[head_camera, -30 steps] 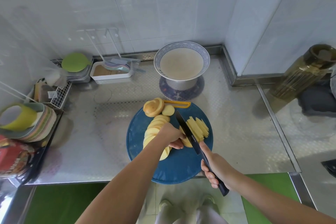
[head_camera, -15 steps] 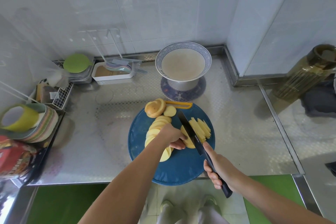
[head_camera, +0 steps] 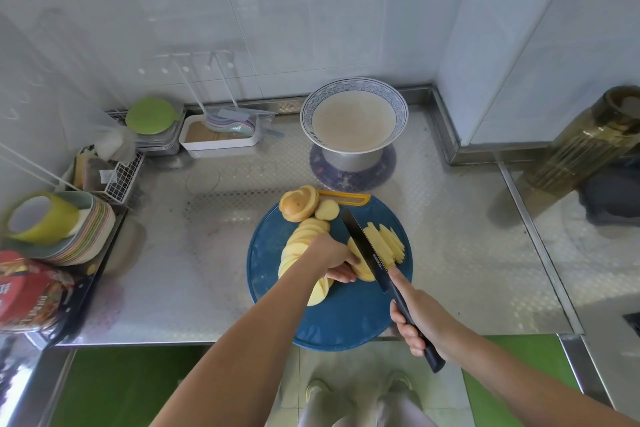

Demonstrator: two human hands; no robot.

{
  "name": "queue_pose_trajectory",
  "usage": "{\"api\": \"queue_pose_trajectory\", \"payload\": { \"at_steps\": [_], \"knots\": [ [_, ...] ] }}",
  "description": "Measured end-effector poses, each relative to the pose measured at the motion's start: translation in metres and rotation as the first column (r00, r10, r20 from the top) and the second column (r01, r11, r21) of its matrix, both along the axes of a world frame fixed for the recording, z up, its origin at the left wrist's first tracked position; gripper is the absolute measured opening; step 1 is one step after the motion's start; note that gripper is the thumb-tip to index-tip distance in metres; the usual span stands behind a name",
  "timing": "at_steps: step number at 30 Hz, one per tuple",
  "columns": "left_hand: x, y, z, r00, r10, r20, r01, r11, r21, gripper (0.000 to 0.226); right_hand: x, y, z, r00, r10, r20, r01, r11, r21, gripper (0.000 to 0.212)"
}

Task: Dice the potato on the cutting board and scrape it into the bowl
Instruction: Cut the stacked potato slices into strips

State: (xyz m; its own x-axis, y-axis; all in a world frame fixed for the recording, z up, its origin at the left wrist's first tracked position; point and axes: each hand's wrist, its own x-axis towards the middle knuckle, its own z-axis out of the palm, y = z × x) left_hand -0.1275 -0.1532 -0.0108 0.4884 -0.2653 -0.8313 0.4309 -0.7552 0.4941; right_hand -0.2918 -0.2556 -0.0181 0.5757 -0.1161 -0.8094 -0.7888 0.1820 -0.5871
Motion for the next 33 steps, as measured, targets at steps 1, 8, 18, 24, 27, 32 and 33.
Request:
{"api": "queue_pose_trajectory", "payload": {
  "at_steps": [1, 8, 18, 24, 27, 32, 33],
  "knots": [
    [0.0, 0.0, 0.001, 1.0, -0.005, 0.004, 0.005, 1.0, 0.001, 0.021, 0.0, 0.001, 0.0, 1.0, 0.005, -0.003, -0.005, 1.0, 0.004, 0.072],
    [0.002, 0.001, 0.0, 1.0, -0.013, 0.014, 0.013, 1.0, -0.001, 0.018, 0.001, 0.005, -0.002, 1.0, 0.017, -0.003, -0.017, 1.0, -0.014, 0.07],
    [-0.001, 0.0, -0.004, 0.998, -0.009, 0.057, 0.009, 1.0, 0.009, 0.015, 0.005, 0.006, 0.008, 0.997, 0.041, -0.067, -0.042, 0.999, -0.019, 0.074],
    [0.0, -0.001, -0.003, 0.999, -0.025, 0.044, 0.025, 1.0, 0.005, 0.012, 0.007, 0.01, 0.011, 0.995, 0.036, -0.092, -0.039, 0.999, -0.032, 0.075],
    [0.001, 0.001, -0.005, 0.999, -0.035, 0.039, 0.035, 0.999, 0.004, 0.013, 0.009, 0.01, 0.011, 0.993, 0.038, -0.108, -0.043, 0.998, -0.036, 0.076],
    [0.002, 0.002, -0.006, 0.999, -0.042, 0.024, 0.042, 0.999, -0.006, 0.012, 0.013, 0.008, 0.012, 0.989, 0.063, -0.131, -0.066, 0.998, -0.021, 0.078],
    [0.002, 0.003, -0.007, 0.999, -0.043, 0.022, 0.043, 0.999, -0.008, 0.012, 0.014, 0.008, 0.012, 0.989, 0.065, -0.134, -0.067, 0.998, -0.011, 0.078]
  ]
}}
